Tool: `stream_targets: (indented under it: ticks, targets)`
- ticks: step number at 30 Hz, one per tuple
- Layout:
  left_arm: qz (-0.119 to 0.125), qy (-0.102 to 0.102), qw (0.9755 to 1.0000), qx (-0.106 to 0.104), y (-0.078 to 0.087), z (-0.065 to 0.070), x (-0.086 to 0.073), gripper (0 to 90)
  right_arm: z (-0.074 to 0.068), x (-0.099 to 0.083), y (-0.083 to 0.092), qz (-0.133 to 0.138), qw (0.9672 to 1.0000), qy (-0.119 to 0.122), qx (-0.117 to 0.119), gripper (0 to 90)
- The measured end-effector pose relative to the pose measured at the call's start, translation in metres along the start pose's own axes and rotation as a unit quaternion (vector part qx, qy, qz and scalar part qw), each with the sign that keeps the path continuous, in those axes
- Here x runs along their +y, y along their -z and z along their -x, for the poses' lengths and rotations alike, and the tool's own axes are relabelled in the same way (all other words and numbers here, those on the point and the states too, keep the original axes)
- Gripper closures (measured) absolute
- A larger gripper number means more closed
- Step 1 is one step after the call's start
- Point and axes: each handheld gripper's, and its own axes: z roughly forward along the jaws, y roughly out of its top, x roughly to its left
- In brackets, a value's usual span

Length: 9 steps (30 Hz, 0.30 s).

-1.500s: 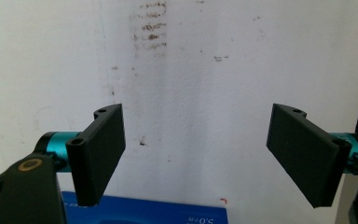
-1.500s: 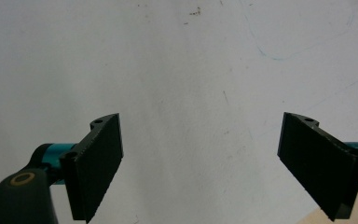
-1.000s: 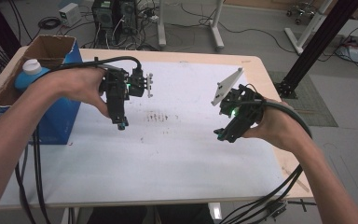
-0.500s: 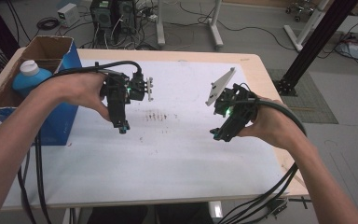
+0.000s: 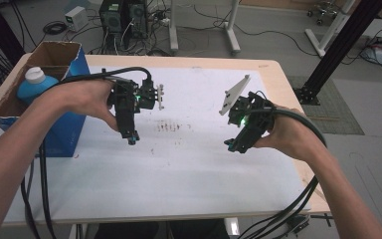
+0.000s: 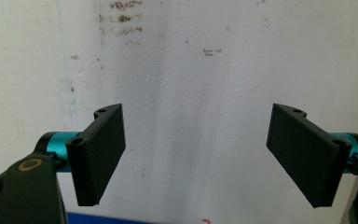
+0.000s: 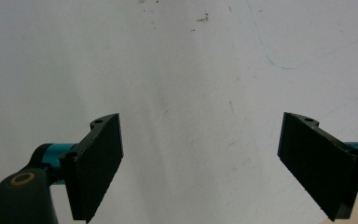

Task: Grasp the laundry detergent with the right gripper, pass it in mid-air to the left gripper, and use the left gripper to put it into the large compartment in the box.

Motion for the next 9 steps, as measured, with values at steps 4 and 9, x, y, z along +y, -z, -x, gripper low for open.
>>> stream_targets:
  ticks: [4,9]
  targets:
    - [-0.003,-0.001,1.0,0.0,0.001,0.0003,-0.0009,19.6,0.0002,0.0005,-0.0001,0.0,1.0,0.0,0.001,13.5]
    - [0.0,0.0,1.0,0.0,0.0009,0.0007,-0.0006,19.6,0.001,0.0011,-0.0005,0.002,1.0,0.0,0.001,13.5]
